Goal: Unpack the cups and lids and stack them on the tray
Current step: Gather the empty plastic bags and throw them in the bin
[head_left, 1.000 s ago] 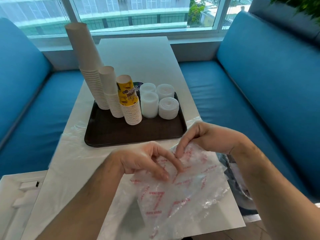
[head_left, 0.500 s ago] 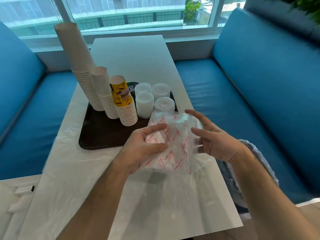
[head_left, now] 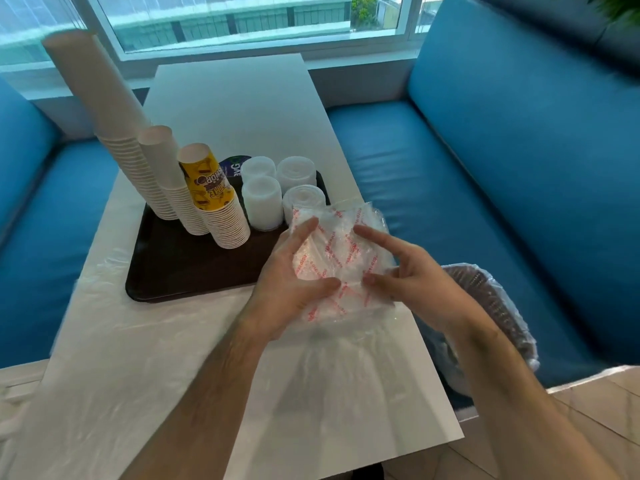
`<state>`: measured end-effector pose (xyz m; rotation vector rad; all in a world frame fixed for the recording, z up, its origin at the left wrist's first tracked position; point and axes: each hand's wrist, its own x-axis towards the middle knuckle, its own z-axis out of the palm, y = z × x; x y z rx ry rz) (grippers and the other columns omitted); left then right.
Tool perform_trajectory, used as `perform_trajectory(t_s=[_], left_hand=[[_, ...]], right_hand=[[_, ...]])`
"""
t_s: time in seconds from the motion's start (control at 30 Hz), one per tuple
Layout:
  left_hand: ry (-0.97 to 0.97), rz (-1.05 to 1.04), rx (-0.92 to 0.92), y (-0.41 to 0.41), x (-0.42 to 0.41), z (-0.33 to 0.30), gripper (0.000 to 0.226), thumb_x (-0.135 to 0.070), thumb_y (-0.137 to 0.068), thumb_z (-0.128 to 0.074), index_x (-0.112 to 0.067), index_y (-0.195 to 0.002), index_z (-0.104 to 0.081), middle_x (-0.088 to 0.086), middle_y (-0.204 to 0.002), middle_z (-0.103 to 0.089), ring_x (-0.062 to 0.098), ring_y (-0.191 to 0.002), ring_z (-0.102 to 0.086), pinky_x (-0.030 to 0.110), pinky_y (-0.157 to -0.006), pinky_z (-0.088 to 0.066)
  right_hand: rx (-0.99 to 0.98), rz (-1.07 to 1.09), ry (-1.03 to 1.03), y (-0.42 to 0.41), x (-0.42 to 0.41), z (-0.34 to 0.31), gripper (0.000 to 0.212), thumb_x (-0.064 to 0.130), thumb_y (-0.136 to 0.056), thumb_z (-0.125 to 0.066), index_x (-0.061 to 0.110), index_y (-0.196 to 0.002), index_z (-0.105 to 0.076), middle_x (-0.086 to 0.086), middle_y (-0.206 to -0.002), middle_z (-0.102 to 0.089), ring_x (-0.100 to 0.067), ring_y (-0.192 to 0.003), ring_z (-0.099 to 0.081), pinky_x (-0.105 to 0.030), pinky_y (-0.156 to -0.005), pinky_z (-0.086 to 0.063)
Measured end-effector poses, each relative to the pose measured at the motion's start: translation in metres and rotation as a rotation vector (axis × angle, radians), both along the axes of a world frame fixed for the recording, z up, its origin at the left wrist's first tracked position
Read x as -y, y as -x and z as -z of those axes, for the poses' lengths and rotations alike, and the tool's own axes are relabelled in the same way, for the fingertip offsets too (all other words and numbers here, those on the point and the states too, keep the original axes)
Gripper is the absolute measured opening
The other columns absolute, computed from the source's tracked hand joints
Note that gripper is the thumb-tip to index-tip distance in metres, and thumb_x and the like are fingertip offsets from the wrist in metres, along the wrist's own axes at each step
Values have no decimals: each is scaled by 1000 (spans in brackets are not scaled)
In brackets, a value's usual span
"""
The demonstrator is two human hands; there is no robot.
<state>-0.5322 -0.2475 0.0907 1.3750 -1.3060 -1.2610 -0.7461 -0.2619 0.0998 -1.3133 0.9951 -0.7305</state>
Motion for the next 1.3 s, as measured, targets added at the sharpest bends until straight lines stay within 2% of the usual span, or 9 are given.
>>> perform_trajectory(t_s=[0.23,0.37,0.43,0.53,0.63,0.87,1.0,1.1,1.3], left_hand=[[-62,166,-4,57,14,16,104,-17,-60,-90,-53,-142,-38,-19,-145,-35,13,-135,-46,45,-107,-49],[-78,160,78,108,30,31,69,-8,-83,-79,-39,-137,-52,-14,-149,-30,20,-124,-56,42,-97,-57],[-64,156,212,140,42,44,50,-11,-88,-74,-31,-131,-60,-11,-147,-31,18,-121,-56,36,-96,-57],[-96,233,290,182,54,62,41,-14,-91,-69,-28,-128,-61,-8,-149,-31,15,-131,-45,13,-89,-48],[-218,330,402,215,63,84,45,-6,-92,-56,-20,-135,-59,4,-154,-29,21,-139,-38,22,-103,-40],[-636,510,546,255,64,136,55,-7,-94,-40,-11,-149,-45,19,-152,-40,35,-135,-44,45,-114,-39],[-739,539,479,263,57,146,67,-10,-82,-46,-14,-149,-43,12,-153,-41,33,-136,-44,43,-115,-38],[-749,500,431,266,57,153,60,-2,-89,-45,-14,-148,-43,11,-149,-46,30,-132,-48,39,-111,-42],[-752,461,373,267,59,155,49,5,-96,-40,-4,-144,-47,18,-144,-51,20,-109,-47,20,-74,-42]], right_hand=[[-162,35,-18,71,6,10,80,-4,-88,-71,48,-144,-46,15,-153,-43,-14,-82,-73,-36,-80,-61],[-374,80,37,122,19,28,90,-5,-86,-73,61,-140,-43,21,-145,-51,-30,-64,-57,-43,-77,-61],[-423,139,62,147,25,43,91,-9,-85,-70,57,-142,-43,28,-145,-48,-11,-59,-49,-29,-68,-57],[-655,242,136,181,36,65,93,-18,-80,-58,42,-149,-43,29,-146,-37,14,-95,-53,-8,-89,-43],[-961,214,183,211,47,96,88,-17,-80,-52,30,-153,-40,12,-155,-40,-11,-142,-39,-23,-111,-34],[-1107,-76,96,237,54,200,83,-8,-81,-58,32,-152,-42,13,-157,-39,-16,-143,-40,-27,-113,-37],[-960,-115,-44,226,49,234,46,19,-102,-52,25,-148,-48,1,-151,-48,-20,-138,-46,-15,-102,-32],[-1183,-164,-15,223,54,254,47,51,-101,-41,29,-142,-53,-9,-148,-51,-32,-131,-49,-36,-110,-37],[-1515,-259,205,199,51,257,65,24,-91,-65,23,-148,-33,-11,-146,-30,-33,-131,-35,-41,-103,-42]])
